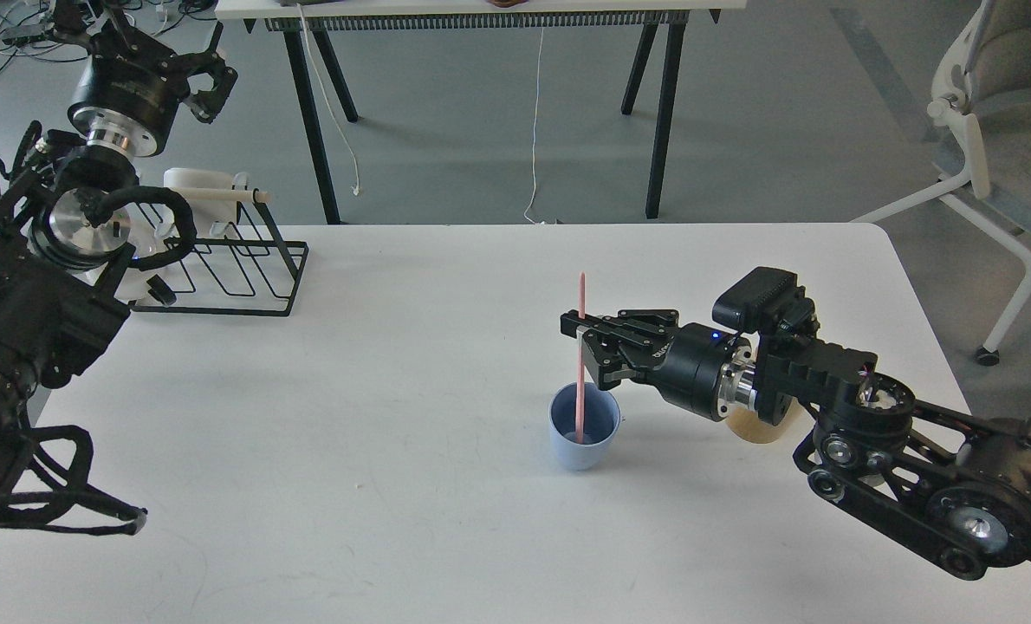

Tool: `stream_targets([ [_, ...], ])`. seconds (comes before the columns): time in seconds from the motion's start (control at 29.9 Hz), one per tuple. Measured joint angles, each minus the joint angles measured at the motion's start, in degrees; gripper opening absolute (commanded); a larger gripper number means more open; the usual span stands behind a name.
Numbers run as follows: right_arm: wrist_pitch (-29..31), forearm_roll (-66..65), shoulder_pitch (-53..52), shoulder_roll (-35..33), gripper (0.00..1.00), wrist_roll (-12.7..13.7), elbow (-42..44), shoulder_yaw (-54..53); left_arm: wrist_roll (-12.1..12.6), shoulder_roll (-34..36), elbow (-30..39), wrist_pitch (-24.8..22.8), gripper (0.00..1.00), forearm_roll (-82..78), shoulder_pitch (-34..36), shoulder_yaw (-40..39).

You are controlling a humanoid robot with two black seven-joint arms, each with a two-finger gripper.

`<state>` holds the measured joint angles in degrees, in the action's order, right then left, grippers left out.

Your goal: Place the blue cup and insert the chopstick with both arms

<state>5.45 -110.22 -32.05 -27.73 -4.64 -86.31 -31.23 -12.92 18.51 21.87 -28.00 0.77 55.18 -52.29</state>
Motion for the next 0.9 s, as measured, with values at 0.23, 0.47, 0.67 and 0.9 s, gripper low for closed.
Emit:
stream_targets([
  [0.23, -0.2, 0.1, 1.1, 0.3, 0.62, 0.3, 0.3, -0.1, -0.2, 0.0, 0.0, 0.0, 1.0, 0.0, -0.3, -0.1],
  [0.47, -1.4, 1.5, 1.1, -0.2, 0.97, -0.5, -0.4, -4.6, -0.2, 0.3, 0.0, 0.0, 1.0, 0.0, -0.2, -0.3],
  [0.67, -1.5, 13.1, -0.9, 0.4, 0.98, -0.9, 0.4, -16.6, -0.1, 0.4, 0.0, 0.0, 1.0, 0.0, 0.1, -0.4],
  [0.9, -1.3, 31.7, -7.2, -0.5, 1.0, -0.8, 6.5, -22.4, -0.1, -0.1, 0.1, 0.0, 1.0, 0.0, 0.3, -0.4],
])
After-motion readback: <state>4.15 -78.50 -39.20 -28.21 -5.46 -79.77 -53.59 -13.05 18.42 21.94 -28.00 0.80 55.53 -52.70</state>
